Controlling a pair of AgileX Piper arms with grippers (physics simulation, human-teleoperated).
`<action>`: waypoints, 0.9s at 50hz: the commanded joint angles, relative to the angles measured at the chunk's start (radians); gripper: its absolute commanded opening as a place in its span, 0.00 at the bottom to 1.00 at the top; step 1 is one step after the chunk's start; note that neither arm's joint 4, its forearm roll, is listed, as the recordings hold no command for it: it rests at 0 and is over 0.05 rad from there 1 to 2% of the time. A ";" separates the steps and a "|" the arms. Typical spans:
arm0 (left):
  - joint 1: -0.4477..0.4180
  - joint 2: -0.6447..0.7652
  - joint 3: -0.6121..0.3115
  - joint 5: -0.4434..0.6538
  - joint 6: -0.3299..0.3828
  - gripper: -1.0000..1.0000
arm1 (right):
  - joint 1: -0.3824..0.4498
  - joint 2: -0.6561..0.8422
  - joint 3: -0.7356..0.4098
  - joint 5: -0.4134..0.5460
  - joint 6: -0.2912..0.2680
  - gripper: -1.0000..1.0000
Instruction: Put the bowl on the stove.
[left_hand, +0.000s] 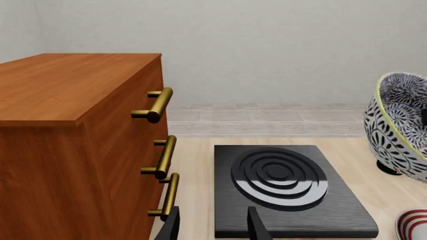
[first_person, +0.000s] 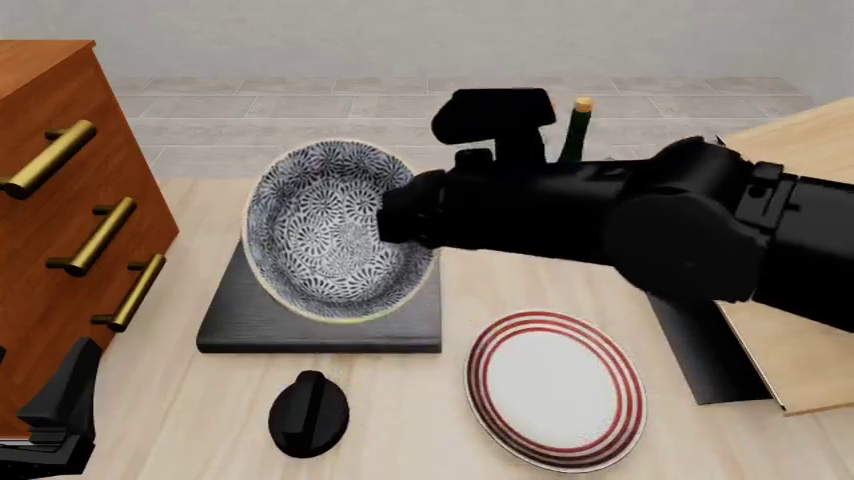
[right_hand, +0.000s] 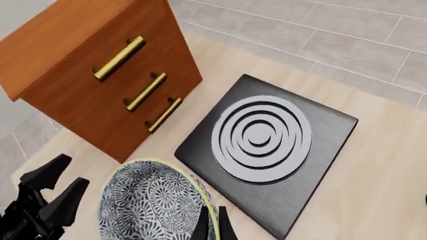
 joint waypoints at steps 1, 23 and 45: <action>0.000 0.000 0.000 0.000 0.000 1.00 | -0.029 0.125 -0.108 -0.003 0.023 0.00; 0.000 0.000 0.000 0.000 0.000 1.00 | -0.065 0.343 -0.294 0.034 0.014 0.00; 0.000 0.000 0.000 0.000 0.000 1.00 | -0.077 0.498 -0.434 0.056 0.026 0.00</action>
